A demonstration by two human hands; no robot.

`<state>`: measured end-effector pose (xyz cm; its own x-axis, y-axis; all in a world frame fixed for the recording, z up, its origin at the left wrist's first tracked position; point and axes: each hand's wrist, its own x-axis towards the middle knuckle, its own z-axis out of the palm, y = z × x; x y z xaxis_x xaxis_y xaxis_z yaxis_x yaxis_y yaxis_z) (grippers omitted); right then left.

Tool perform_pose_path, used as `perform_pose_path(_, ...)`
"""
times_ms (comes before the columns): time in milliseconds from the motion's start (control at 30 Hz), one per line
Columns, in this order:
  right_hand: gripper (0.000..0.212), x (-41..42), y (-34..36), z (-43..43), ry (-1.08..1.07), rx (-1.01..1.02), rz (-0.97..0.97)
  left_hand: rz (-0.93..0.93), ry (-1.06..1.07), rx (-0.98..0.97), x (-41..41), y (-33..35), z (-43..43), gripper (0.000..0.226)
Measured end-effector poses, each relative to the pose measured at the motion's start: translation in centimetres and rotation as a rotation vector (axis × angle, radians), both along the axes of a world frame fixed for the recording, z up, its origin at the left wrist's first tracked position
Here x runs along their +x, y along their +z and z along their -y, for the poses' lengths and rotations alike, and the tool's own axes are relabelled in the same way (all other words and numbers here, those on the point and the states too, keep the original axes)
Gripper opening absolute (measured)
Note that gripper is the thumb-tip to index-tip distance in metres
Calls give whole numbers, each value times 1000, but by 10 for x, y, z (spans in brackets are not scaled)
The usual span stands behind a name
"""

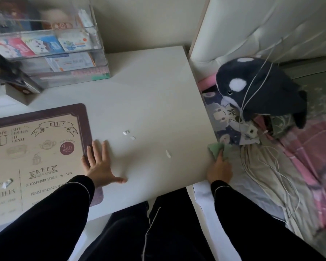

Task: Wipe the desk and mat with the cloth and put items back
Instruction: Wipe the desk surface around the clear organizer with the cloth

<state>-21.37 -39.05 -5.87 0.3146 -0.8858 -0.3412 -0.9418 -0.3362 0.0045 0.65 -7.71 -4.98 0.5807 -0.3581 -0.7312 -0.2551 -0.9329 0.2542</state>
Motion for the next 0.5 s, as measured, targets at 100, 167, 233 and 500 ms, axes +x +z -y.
perform_pose_path(100, 61, 16, -4, -58, -15, 52, 62, 14, 7, -5, -1, -5, -2, 168)
perform_pose_path(167, 53, 22, -6, -101, 64, 155, 64, 22, 8, -12, -2, -8, -3, 168)
perform_pose_path(233, 43, 23, -8, -113, 125, 216, 114, 47, 4, -15, -3, -9, -4, 168)
perform_pose_path(500, 62, 27, 3, -26, -190, 105, 146, 245, 203, -175, -37, -12, -15, 124)
